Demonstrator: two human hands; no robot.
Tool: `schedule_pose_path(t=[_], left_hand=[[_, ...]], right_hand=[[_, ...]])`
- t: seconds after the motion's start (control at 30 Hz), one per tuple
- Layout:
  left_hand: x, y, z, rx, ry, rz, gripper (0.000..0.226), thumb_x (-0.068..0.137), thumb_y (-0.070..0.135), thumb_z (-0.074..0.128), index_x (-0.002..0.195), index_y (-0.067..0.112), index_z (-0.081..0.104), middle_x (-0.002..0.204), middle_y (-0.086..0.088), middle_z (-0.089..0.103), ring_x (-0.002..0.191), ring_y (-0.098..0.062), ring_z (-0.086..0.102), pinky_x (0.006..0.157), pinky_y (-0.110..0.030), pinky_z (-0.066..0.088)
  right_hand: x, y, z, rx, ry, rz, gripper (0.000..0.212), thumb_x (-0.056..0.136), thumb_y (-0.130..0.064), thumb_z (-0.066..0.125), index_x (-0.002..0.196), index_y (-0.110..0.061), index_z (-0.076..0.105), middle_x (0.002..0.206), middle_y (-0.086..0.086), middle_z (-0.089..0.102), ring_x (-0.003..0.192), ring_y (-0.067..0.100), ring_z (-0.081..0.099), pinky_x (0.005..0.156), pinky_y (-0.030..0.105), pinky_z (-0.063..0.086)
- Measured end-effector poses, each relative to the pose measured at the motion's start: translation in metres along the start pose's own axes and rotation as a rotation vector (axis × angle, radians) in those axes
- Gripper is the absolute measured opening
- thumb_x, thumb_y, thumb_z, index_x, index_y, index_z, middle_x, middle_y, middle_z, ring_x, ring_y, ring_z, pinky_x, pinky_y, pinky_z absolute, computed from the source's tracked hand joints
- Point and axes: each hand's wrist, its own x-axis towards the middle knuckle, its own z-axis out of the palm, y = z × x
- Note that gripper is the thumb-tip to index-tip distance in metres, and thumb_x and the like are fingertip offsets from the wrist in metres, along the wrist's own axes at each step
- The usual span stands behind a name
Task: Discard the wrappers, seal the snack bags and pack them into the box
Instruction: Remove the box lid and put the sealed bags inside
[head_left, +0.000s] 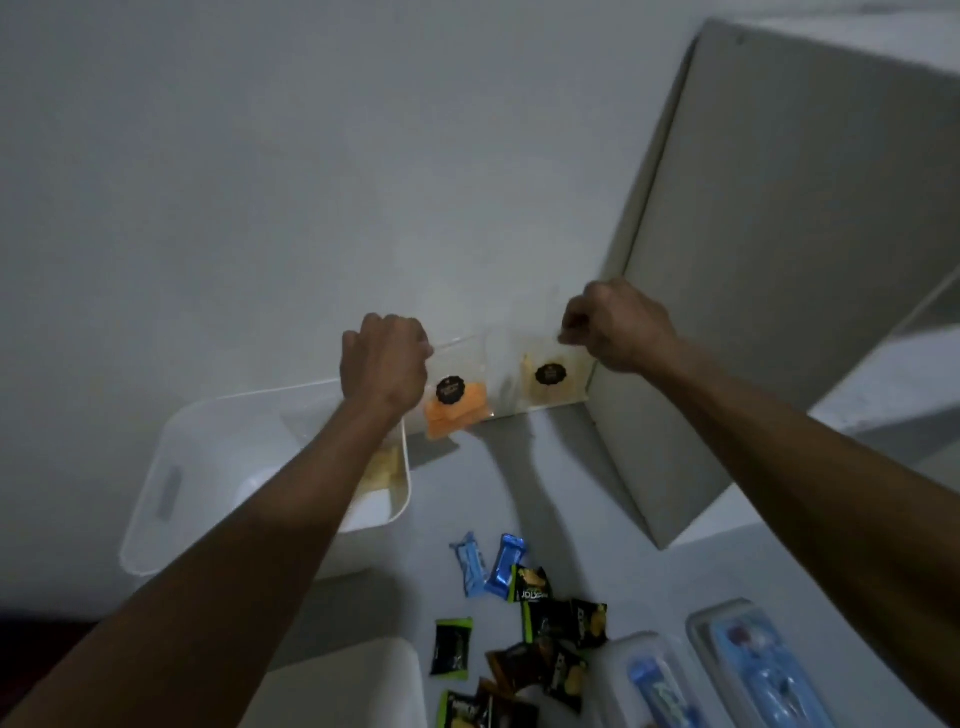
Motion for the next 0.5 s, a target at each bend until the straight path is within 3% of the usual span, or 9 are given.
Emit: schedule_pose_path(t=[0.17, 0.33, 0.5], left_hand=[[-0.018, -0.048, -0.07, -0.06, 0.069, -0.036, 0.013, 0.094, 0.019, 0.061, 0.098, 0.018, 0.073, 0.102, -0.006, 0.07, 0.109, -0.03, 0.052, 0.082, -0.039, 0.034], [-0.035, -0.097, -0.118, -0.143, 0.107, -0.096, 0.01, 0.091, 0.019, 0.066, 0.095, 0.017, 0.075, 0.101, -0.006, 0.073, 0.106, -0.029, 0.057, 0.089, -0.041, 0.038], [-0.051, -0.131, -0.133, -0.208, 0.061, -0.103, 0.012, 0.091, 0.026, 0.067, 0.093, 0.017, 0.076, 0.099, -0.006, 0.074, 0.101, -0.028, 0.061, 0.093, -0.044, 0.045]], right_hand=[[-0.031, -0.078, -0.065, 0.022, 0.08, -0.088, 0.014, 0.087, -0.037, 0.071, 0.09, -0.023, 0.071, 0.087, -0.004, 0.061, 0.077, 0.015, 0.059, 0.052, 0.024, 0.036], [-0.052, -0.158, -0.083, 0.061, 0.126, -0.19, 0.007, 0.093, -0.02, 0.064, 0.096, -0.022, 0.071, 0.092, -0.006, 0.059, 0.086, 0.014, 0.058, 0.066, 0.033, 0.052], [-0.064, -0.222, -0.06, 0.075, 0.136, -0.264, 0.009, 0.094, -0.024, 0.062, 0.098, -0.021, 0.07, 0.101, 0.0, 0.061, 0.096, 0.013, 0.052, 0.077, 0.041, 0.055]])
